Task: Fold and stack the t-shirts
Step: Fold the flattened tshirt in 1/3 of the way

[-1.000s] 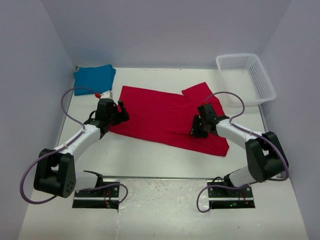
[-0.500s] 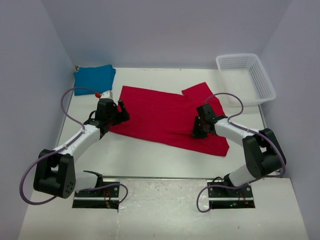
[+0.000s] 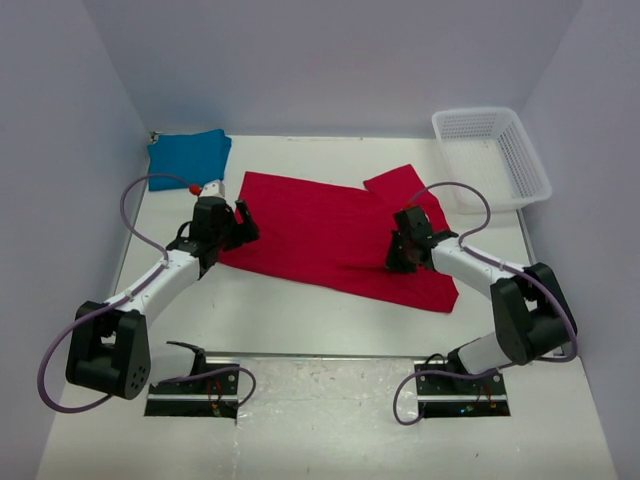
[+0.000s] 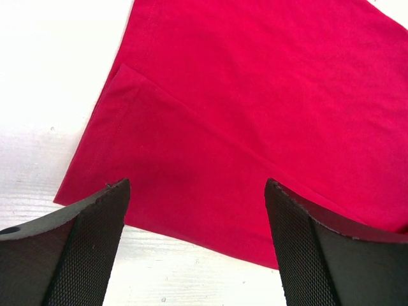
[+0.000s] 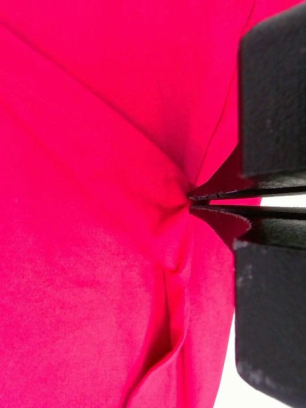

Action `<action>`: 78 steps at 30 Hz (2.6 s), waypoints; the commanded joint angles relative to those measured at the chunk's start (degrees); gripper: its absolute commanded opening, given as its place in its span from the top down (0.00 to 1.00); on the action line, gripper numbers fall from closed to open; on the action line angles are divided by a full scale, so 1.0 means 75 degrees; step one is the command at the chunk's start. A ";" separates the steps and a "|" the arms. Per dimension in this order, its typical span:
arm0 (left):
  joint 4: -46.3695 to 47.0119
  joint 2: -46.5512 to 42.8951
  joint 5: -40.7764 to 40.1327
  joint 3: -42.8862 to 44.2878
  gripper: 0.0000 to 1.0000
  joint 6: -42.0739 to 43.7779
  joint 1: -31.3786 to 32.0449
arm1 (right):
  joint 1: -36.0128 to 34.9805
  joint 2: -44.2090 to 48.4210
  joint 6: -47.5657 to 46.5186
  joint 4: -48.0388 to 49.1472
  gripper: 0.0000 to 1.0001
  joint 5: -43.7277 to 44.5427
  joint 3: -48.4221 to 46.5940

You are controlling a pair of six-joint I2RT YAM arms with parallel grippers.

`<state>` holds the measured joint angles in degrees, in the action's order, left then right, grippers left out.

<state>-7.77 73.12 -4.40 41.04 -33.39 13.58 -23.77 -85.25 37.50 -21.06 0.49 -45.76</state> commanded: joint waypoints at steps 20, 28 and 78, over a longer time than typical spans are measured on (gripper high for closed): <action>0.0368 -0.0234 0.0317 -0.0081 0.13 0.0045 0.0040 | -0.0229 -0.0683 -0.1543 -0.1022 0.01 0.1107 -0.3885; 0.0509 0.0117 0.0424 -0.0081 0.20 0.0162 0.0157 | -0.0299 0.1334 -0.0828 -0.0883 0.48 0.1645 -0.1238; -0.0230 0.3458 -0.1206 0.0952 1.00 -0.0048 -0.0616 | -0.0616 -0.0188 0.0649 -0.0602 1.00 0.0321 0.0136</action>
<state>-6.04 98.87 -11.14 51.99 -32.47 10.81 -27.88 -85.93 40.21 -24.36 1.96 -43.70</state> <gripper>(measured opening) 0.002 0.003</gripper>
